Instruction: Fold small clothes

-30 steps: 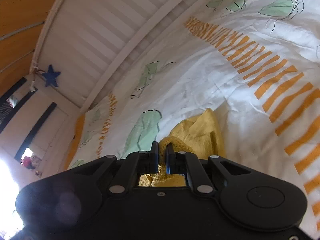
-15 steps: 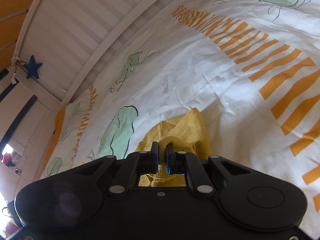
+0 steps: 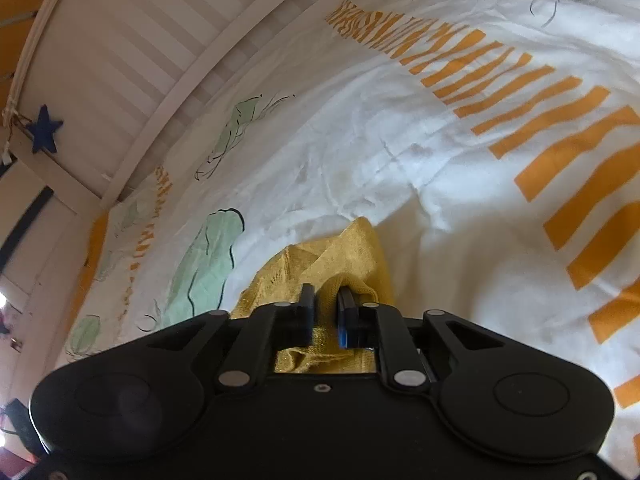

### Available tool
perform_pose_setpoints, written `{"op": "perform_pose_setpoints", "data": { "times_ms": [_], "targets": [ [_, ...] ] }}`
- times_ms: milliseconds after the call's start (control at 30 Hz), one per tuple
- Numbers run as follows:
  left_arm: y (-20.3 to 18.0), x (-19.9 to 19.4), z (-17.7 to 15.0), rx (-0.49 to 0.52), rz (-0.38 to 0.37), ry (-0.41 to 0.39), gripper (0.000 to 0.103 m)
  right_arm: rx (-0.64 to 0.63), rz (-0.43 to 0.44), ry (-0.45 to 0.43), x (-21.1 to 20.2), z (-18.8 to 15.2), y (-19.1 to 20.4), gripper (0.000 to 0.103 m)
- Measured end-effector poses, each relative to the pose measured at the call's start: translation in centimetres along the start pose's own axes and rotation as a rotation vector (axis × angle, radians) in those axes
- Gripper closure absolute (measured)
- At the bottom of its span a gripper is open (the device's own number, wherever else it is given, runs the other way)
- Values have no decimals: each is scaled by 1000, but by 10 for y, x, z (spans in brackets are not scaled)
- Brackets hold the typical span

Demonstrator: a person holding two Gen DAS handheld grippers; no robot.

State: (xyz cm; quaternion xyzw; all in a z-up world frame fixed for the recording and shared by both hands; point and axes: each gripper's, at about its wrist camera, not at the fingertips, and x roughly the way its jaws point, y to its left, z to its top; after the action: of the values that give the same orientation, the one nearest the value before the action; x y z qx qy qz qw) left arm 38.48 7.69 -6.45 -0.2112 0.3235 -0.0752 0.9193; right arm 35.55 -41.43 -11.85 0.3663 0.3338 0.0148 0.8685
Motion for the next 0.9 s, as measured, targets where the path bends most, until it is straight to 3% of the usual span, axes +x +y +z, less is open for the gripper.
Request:
{"op": "perform_pose_setpoints", "data": {
  "times_ms": [33,67,133,333,600,733,900],
  "targets": [
    [-4,-3,1,28,9,-18,66,-11,-3,-7,-1,0,2,65],
    [-8,-7,2,59,14,-28,62,-22,-12,-20,-3,1,3,46],
    [-17,-13,1,133,19,-38,57,-65,-32,-66,-9,2,9,26],
    [-49,-24,-16,373,-18,10,57,-201,-57,-114,-27,1,29,26],
    [-68,-34,-50,622,-167,182,57,-434,-45,-43,-32,-22,55,26],
    [-65,-28,-63,666,-225,297,57,-524,-15,24,-34,-33,62,26],
    [-54,-12,-69,660,-175,342,58,-623,-9,118,-21,-44,68,27]
  ]
}}
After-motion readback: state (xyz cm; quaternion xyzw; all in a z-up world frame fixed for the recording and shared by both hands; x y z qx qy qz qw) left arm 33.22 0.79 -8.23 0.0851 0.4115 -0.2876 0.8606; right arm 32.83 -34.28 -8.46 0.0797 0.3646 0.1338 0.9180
